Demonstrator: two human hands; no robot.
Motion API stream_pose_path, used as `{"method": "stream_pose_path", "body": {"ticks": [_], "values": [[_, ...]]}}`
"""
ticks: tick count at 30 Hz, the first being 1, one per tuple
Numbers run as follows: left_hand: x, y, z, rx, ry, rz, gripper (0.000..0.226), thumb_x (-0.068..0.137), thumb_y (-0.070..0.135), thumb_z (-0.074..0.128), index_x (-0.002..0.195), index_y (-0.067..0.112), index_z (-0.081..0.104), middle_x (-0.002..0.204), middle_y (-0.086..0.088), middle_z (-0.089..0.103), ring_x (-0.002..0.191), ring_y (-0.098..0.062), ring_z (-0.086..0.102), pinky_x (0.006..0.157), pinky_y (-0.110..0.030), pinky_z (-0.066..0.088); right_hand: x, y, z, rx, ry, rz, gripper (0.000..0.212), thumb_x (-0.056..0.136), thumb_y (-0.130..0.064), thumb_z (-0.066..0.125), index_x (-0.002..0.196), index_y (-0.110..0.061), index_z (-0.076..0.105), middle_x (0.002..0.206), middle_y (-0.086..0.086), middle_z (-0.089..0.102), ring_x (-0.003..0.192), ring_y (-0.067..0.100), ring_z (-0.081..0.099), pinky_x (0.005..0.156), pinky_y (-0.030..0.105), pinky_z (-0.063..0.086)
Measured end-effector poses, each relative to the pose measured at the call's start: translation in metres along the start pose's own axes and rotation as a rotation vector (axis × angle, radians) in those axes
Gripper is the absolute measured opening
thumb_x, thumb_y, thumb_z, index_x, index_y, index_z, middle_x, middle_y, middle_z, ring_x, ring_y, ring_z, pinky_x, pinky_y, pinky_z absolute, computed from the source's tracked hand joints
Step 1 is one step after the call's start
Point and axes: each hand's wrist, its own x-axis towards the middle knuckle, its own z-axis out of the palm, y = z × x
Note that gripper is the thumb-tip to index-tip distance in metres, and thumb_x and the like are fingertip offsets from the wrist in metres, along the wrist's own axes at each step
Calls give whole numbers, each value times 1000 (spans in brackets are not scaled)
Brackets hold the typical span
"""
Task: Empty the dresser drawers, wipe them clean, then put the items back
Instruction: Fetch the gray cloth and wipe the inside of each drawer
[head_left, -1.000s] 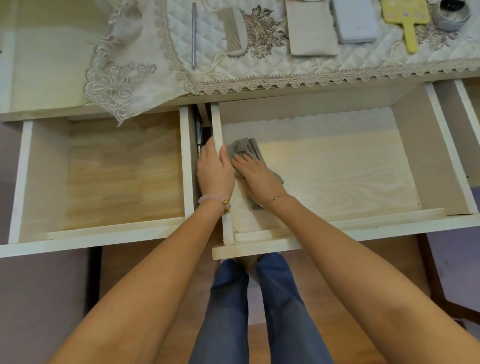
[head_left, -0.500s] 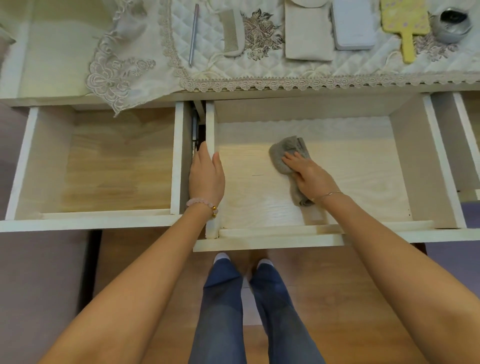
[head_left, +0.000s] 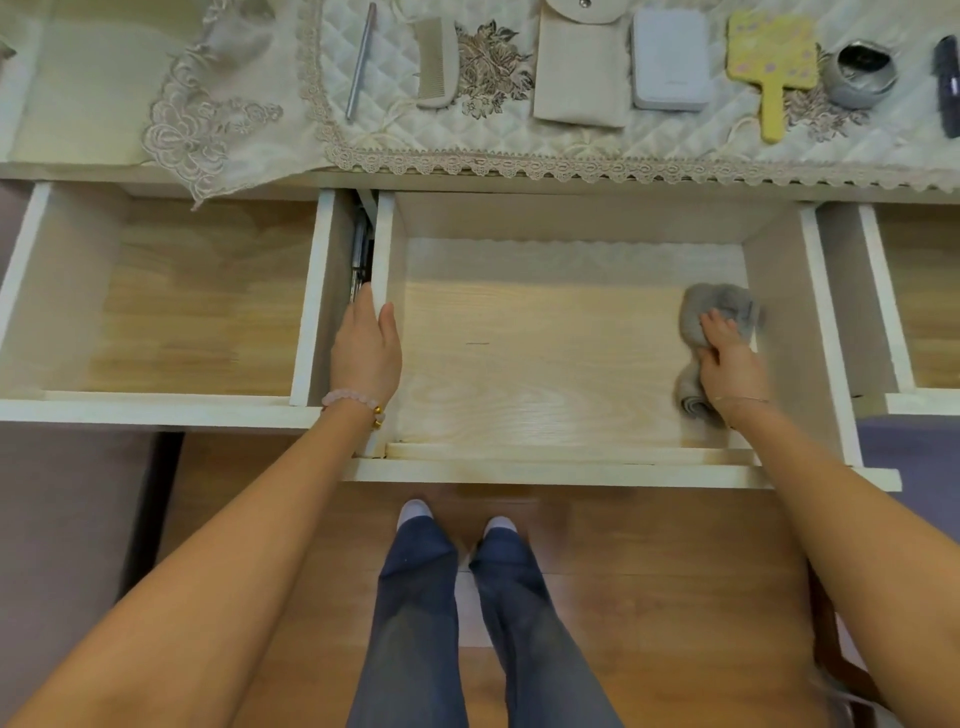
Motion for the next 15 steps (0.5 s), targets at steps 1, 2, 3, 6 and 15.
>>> {"method": "stream_pose_path", "body": {"ticks": [1, 2, 3, 6, 15], "values": [[0, 0, 1, 0, 2, 3, 38, 101, 28, 28, 131, 8, 40, 118, -13, 55, 106, -28, 54, 85, -37, 44, -2, 4, -2, -4, -2, 23, 47, 95, -2, 40, 142, -8, 34, 153, 9, 24, 143, 24, 18, 116, 35, 17], [-1, 0, 1, -2, 4, 4, 37, 101, 28, 29, 130, 8, 40, 118, -12, 55, 106, -27, 54, 84, -36, 44, -3, 7, -3, -8, -11, 40, 48, 96, -2, 39, 143, -9, 33, 154, 8, 22, 143, 23, 16, 116, 34, 15], [-1, 0, 1, -3, 7, 3, 36, 101, 28, 29, 129, 9, 41, 117, -12, 55, 106, -27, 54, 84, -35, 43, -3, 8, -4, -10, -23, 54, 48, 96, -2, 39, 143, -11, 33, 155, 6, 21, 144, 21, 15, 116, 34, 14], [0, 0, 1, -6, 6, 3, 35, 101, 27, 29, 128, 9, 41, 117, -11, 56, 105, -27, 54, 84, -35, 44, -2, 9, -8, -21, -69, 77, 49, 96, -4, 40, 144, -14, 32, 155, 3, 20, 144, 20, 14, 115, 33, 13], [-2, 4, -1, -4, 1, -14, 33, 101, 27, 30, 126, 9, 41, 117, -12, 56, 103, -29, 56, 86, -43, 48, -18, -41, 15, -45, -294, -247, 50, 94, 0, 43, 141, -13, 35, 153, 6, 24, 143, 20, 17, 109, 20, 10]]}}
